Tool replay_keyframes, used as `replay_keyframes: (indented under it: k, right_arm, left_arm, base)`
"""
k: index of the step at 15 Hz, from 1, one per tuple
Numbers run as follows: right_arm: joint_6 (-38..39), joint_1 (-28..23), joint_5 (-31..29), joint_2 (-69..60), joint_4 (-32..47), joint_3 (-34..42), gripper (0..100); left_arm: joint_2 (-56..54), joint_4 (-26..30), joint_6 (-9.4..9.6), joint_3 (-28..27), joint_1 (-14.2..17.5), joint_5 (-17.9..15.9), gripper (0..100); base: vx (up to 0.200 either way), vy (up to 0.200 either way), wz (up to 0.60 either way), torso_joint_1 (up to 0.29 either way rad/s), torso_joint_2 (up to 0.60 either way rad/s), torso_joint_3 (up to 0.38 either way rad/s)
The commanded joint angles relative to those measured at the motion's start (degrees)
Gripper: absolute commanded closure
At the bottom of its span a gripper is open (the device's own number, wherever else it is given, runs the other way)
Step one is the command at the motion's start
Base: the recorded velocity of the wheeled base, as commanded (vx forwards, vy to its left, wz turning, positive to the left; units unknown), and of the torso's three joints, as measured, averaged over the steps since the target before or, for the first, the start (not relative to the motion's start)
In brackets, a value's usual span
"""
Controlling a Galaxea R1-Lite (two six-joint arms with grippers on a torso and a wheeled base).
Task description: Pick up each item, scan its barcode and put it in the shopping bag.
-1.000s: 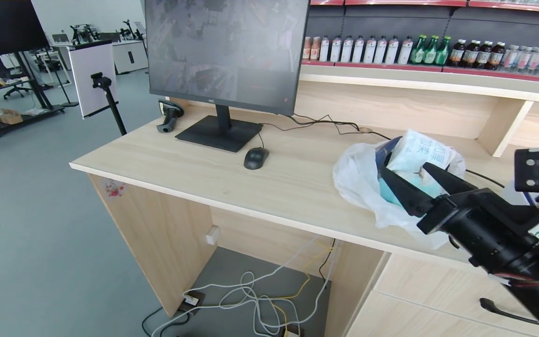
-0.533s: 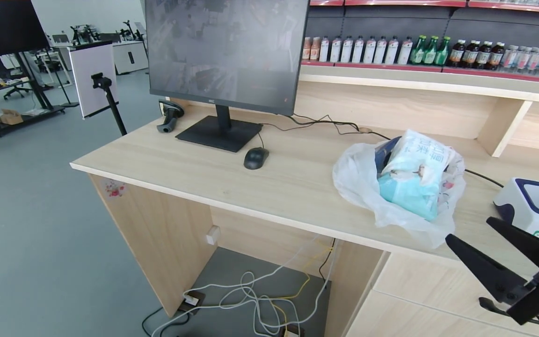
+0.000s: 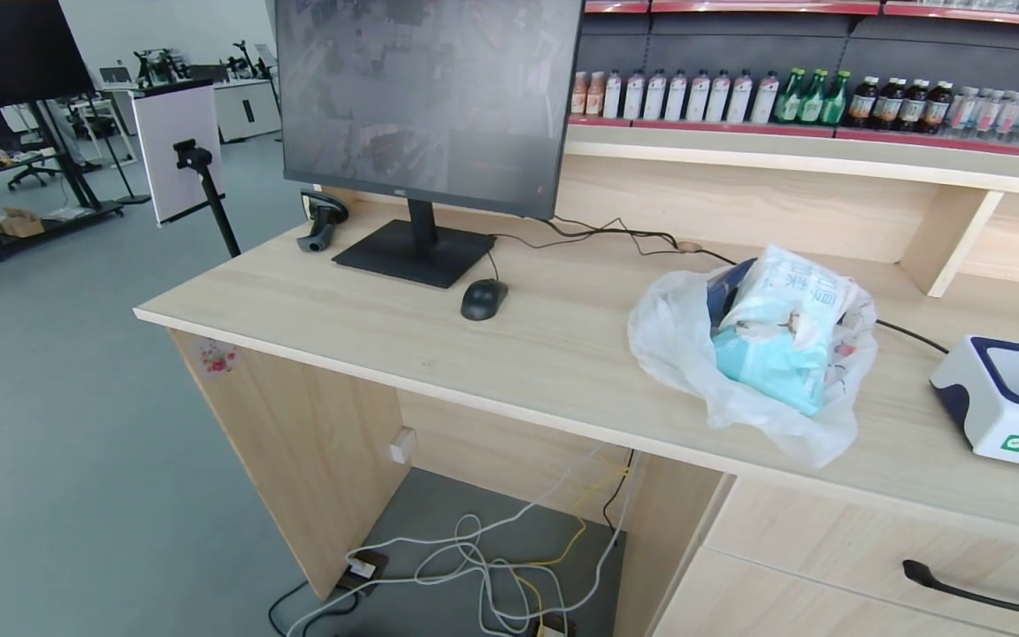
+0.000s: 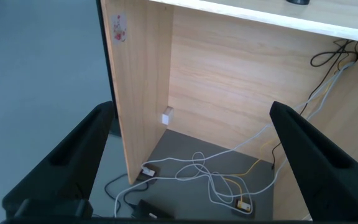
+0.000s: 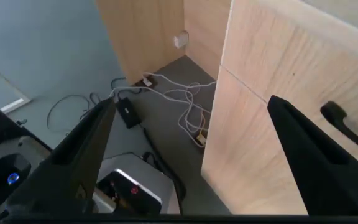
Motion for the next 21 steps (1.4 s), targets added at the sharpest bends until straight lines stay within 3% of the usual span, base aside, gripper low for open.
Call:
replay_keyframes:
  k: [1,2,6,9,10,12,15,19,21]
  right_arm:
    - [-1.0,-1.28,1.21,-11.37,3.44,-0.84,0]
    - [0.32,-4.18,1.03,-9.7,3.35,-0.84,0]
    - [0.23,-24.04,1.29,-3.03,3.44,-0.84,0]
    - [-0.12,-25.45,1.29,-8.03,3.44,-0.75,0]
    - [-3.99,-25.71,0.77,-15.07,2.73,-0.13,0]
    - [-3.2,-25.71,-0.38,-14.8,1.15,1.1,0]
    - [3.83,-25.71,-1.61,-14.8,2.21,1.1,0]
    - [1.99,-25.71,-1.61,-14.8,2.21,1.1,0]
    - [2.43,-25.71,-1.52,-14.8,2.21,1.1,0]
  left_arm:
    - [-0.02,-0.02,-0.01,0.0,0.01,0.01,0]
    - [-0.02,-0.02,-0.01,0.0,0.01,0.01,0]
    - [-0.02,0.07,0.07,0.0,0.01,0.01,0]
    - [-0.02,0.07,-0.01,0.0,0.01,0.01,0]
    - [-0.02,0.07,-0.01,0.0,0.01,0.01,0]
    - [-0.02,0.07,-0.01,0.0,0.01,0.01,0]
    - [-0.02,0.07,-0.1,0.0,0.01,0.01,0]
    - [-0.02,0.07,-0.01,0.0,0.01,0.01,0]
    - [-0.02,0.07,0.07,0.0,0.01,0.01,0]
  base:
    - [0.0,0.0,0.0,0.0,0.0,0.0]
    - [0.0,0.0,0.0,0.0,0.0,0.0]
    - [0.0,0.0,0.0,0.0,0.0,0.0]
    - [0.0,0.0,0.0,0.0,0.0,0.0]
    - [0.0,0.0,0.0,0.0,0.0,0.0]
    - [-0.1,0.0,0.0,0.001,0.0,0.001]
    - [-0.2,0.0,0.0,0.014,0.01,0.001]
    - [-0.2,0.0,0.0,-0.004,0.0,0.004]
    - [0.0,0.0,-0.6,0.002,0.0,0.005]
